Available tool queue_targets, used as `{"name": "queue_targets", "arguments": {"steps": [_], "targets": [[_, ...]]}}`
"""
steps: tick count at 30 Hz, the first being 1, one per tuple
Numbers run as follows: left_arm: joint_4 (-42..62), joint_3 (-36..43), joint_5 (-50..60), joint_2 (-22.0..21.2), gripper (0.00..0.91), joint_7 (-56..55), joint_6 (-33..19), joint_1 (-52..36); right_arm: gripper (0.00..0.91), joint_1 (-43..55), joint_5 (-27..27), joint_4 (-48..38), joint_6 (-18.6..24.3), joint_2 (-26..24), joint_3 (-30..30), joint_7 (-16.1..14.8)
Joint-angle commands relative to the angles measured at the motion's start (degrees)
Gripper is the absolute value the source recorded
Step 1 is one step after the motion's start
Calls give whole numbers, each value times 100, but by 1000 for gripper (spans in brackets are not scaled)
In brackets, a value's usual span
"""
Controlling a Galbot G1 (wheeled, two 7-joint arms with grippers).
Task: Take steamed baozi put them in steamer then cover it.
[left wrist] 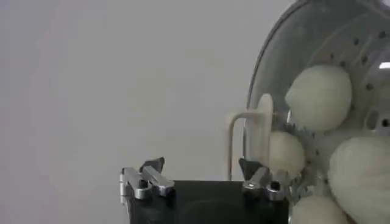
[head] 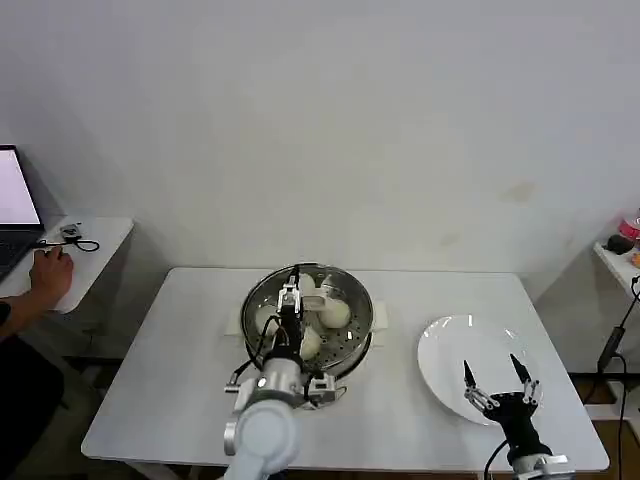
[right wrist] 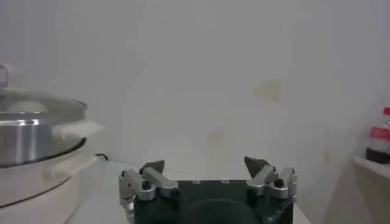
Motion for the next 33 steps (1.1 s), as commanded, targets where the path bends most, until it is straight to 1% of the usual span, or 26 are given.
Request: {"name": "queue_targets", "arguments": {"steps": [1, 3, 4, 5, 6, 7, 8, 9, 10, 11, 12, 13, 15, 16, 18, 26, 28, 29, 30, 33], "targets": [[-1564, -205, -892, 503, 907, -500, -288, 1132, 907, -13, 3, -28, 14, -19, 2, 9], [-1849, -475, -1797, 664, 907, -1040, -480, 1537, 907, -24, 26, -37, 16, -53, -7, 13], [-1940, -713, -3354, 837, 907, -1469, -732, 1866, 907, -34, 39, -43, 19, -83, -18, 26], [-1898, -977, -4401, 961, 907, -2219, -1087, 2128, 907, -39, 50, -50, 21, -131, -35, 34], [-1837, -1146, -5071, 977, 907, -2631, -1336, 2287, 907, -52, 81, -51, 16, -167, -39, 37], [-1641, -1589, -6145, 954, 907, -3128, -1797, 2485, 907, -83, 145, -40, 14, -258, -51, 49], [-1451, -1988, -7254, 931, 907, -3400, -2283, 2636, 907, -121, 207, -32, 28, -339, -60, 53], [-1202, -2196, -7931, 933, 907, -3399, -2638, 2709, 907, -135, 221, -35, 41, -387, -96, 57], [-1040, -2628, -9057, 958, 907, -3460, -3594, 2874, 907, -109, 212, -30, 17, -408, -169, 73], [-741, -2906, -9622, 936, 907, -3498, -3654, 2954, 907, -131, 184, 16, -3, -407, -258, 86], [-659, -3058, -9978, 867, 907, -3452, -3800, 3068, 907, -157, 181, 34, -11, -421, -339, 98], [-629, -3208, -10023, 843, 907, -3413, -3713, 3228, 907, -177, 143, 24, -11, -423, -407, 100], [-687, -3240, -10331, 843, 907, -3425, -3700, 3550, 907, -214, 68, 15, -6, -446, -517, 112], [-737, -3265, -10377, 788, 907, -3384, -3547, 3699, 907, -223, 64, 22, -8, -452, -552, 112], [-780, -3278, -10343, 736, 907, -3444, -3536, 4015, 907, -292, 40, 81, -27, -511, -652, 114], [-750, -3397, -10115, 616, 907, -3426, -3923, 4591, 907, -623, 102, 257, -162, -659, -743, 156], [-726, -3387, -10074, 584, 907, -3429, -4042, 4664, 907, -731, 177, 322, -334, -686, -779, 215], [-687, -3365, -10074, 571, 907, -3457, -4123, 4691, 907, -829, 298, 415, -585, -696, -834, 279], [-648, -3350, -10041, 558, 907, -3470, -4160, 4699, 907, -873, 443, 469, -685, -701, -873, 300], [-602, -3317, -9952, 518, 907, -3483, -4225, 4710, 907, -920, 396, 511, -657, -684, -897, 320]]}}
